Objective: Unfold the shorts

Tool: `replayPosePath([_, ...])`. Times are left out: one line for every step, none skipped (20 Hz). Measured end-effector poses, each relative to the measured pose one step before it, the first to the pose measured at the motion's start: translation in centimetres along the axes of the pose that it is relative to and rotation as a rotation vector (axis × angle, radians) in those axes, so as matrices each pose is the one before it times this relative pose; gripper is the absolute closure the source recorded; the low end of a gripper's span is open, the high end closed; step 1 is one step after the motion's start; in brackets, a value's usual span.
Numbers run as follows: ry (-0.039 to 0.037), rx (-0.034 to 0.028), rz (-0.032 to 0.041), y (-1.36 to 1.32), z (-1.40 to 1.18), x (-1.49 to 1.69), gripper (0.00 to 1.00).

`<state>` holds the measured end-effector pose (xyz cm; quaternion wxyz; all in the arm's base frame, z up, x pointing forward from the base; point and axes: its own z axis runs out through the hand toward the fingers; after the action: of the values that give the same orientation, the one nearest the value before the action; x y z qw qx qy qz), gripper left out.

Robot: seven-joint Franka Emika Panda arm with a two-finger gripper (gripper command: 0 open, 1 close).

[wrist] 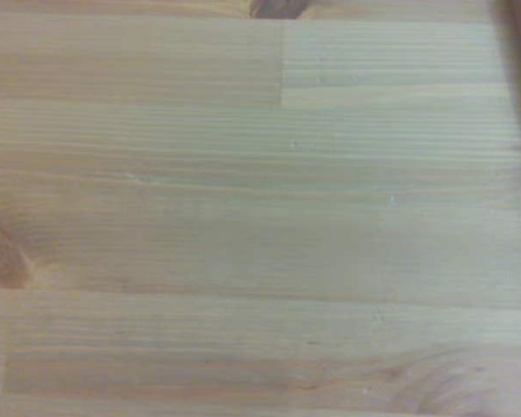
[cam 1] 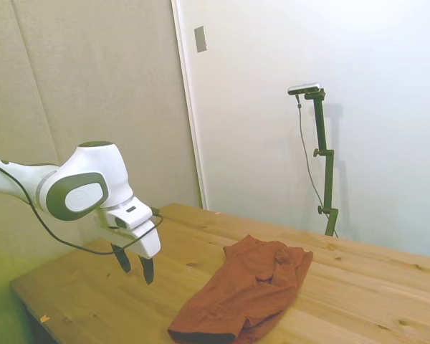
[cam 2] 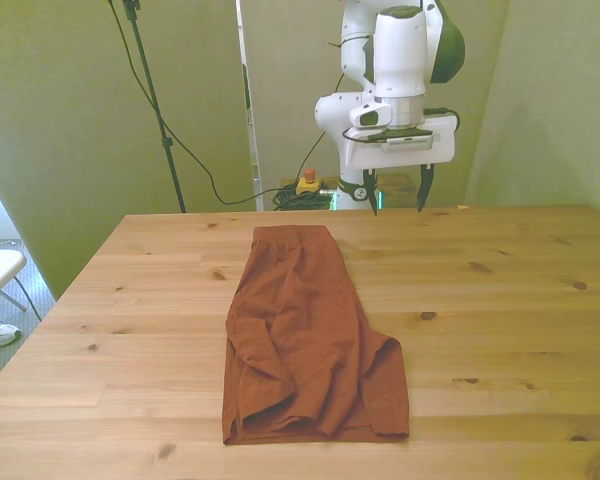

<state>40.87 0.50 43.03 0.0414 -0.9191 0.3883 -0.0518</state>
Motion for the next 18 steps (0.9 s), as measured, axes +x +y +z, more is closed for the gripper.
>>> replayPosePath([0.00013,-0.00013,0.00076,-0.024,0.005,0.025,0.00])
replayPosePath([0.00182,-0.00400,0.00404,0.014,0.070,0.015,0.00])
replayPosePath([0.00617,0.00160,0.00296,0.073,0.002,0.182,0.00])
replayPosePath([0.01621,0.00683,0.01300,0.306,-0.201,0.739,0.00])
replayPosePath([0.01030,0.00985,0.02579,0.521,-0.268,1.255,0.00])
replayPosePath([0.00278,0.00873,0.03807,0.796,-0.340,1.780,0.00])
replayPosePath([0.00110,0.00883,0.03667,0.969,-0.365,2.257,0.00])
replayPosePath([0.00341,0.00811,0.03536,0.888,-0.366,2.225,0.00])
replayPosePath([0.00425,0.00725,0.03134,0.927,-0.414,2.304,0.00])
replayPosePath([0.00467,0.00490,0.02913,0.897,-0.410,2.191,0.00])
replayPosePath([0.00274,0.00140,0.02897,0.924,-0.377,2.107,0.00])
replayPosePath([0.00306,0.00005,0.02694,1.059,-0.354,2.217,0.00])
replayPosePath([-0.00425,-0.00196,0.02631,1.081,-0.097,2.062,0.00])
replayPosePath([-0.01429,0.00056,0.02407,1.038,0.172,1.955,0.00])
replayPosePath([-0.02567,0.00193,0.01995,0.995,0.348,1.885,0.00])
replayPosePath([-0.02822,0.00090,0.01538,0.752,0.522,1.647,0.00])
replayPosePath([-0.02281,-0.00083,0.01127,0.528,0.570,1.431,0.00])
replayPosePath([-0.01565,-0.00371,0.01044,0.336,0.514,1.154,0.00])
